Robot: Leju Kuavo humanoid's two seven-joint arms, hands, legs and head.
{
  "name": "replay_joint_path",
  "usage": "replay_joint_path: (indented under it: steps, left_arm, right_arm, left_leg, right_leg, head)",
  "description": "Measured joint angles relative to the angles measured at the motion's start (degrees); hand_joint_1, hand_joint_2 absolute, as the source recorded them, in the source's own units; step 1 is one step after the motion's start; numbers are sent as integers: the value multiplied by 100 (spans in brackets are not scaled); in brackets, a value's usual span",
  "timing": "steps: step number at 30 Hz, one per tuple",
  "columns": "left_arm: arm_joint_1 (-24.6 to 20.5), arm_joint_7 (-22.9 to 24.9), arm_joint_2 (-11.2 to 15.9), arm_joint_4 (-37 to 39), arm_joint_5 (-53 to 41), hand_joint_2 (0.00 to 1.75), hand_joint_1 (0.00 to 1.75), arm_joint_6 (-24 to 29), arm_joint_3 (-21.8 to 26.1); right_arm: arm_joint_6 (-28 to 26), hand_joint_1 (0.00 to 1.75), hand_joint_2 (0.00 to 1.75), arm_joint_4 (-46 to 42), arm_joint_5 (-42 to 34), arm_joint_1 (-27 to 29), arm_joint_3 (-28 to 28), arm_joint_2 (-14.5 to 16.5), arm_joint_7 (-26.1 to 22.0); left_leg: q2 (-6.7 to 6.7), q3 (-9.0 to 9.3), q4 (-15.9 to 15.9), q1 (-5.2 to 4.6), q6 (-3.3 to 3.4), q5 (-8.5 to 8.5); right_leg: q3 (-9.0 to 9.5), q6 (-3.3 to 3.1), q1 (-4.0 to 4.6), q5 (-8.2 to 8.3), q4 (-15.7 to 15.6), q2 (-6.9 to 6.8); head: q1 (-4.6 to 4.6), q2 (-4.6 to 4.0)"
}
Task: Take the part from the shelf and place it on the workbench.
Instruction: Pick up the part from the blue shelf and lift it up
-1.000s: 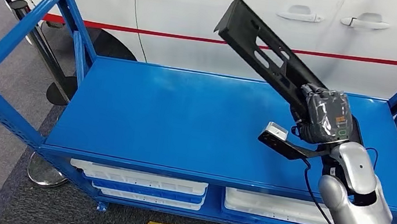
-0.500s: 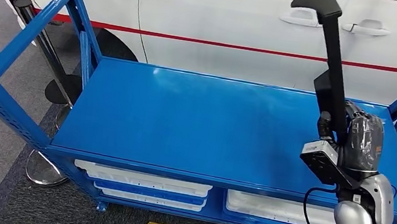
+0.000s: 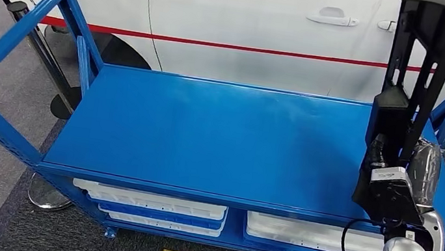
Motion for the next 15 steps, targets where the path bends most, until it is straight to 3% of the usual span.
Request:
replay_joint_path:
  steps: [1,3,5,7,11,13,15]
  left_arm:
    - [8,0,0,0,2,175,0,-1,9]
    - [18,-1,1,0,5,175,0,-4,25]
    - [15,-6,7,0,8,175,0,-14,39]
    - [7,-16,17,0,11,175,0,-30,47]
    - [14,-14,27,0,-10,175,0,-33,53]
    - [10,20,28,0,-36,175,0,-20,53]
    - [3,57,28,0,-50,175,0,-28,53]
  right_arm:
    - [1,175,175,-9,-23,36,-35,22,-14]
    - [5,175,175,-25,-48,102,-83,59,-26]
    - [16,175,175,-54,-79,138,-119,84,-35]
    - [33,175,175,-79,-99,152,-143,102,-52]
    - [82,175,175,-88,-112,195,-163,137,-74]
    - [90,175,175,-88,-113,191,-178,145,-85]
    - [94,175,175,-87,-113,191,-196,150,-91]
  left_leg:
    - [0,-130,283,7,-1,-97]
    - [-1,-153,330,6,38,1]
    - [-2,154,-316,-29,130,347]
    - [-4,460,-939,-86,209,547]
    - [-5,585,-1232,-125,277,622]
    - [7,646,-1370,-96,313,695]
    - [13,661,-1403,-91,339,711]
  right_leg:
    - [1,-8,16,-3,0,-2]
    - [6,-17,45,-9,1,-1]
    - [16,-20,57,-11,-3,4]
    - [19,-4,52,-2,-20,7]
    - [25,94,17,27,-83,1]
    - [-62,121,28,-135,120,-6]
    - [-338,140,37,-464,711,-7]
  head:
    - [0,0]
    - [-1,0]
    - [0,0]
    - [1,0]
    - [1,0]
    - [2,0]
    - [3,0]
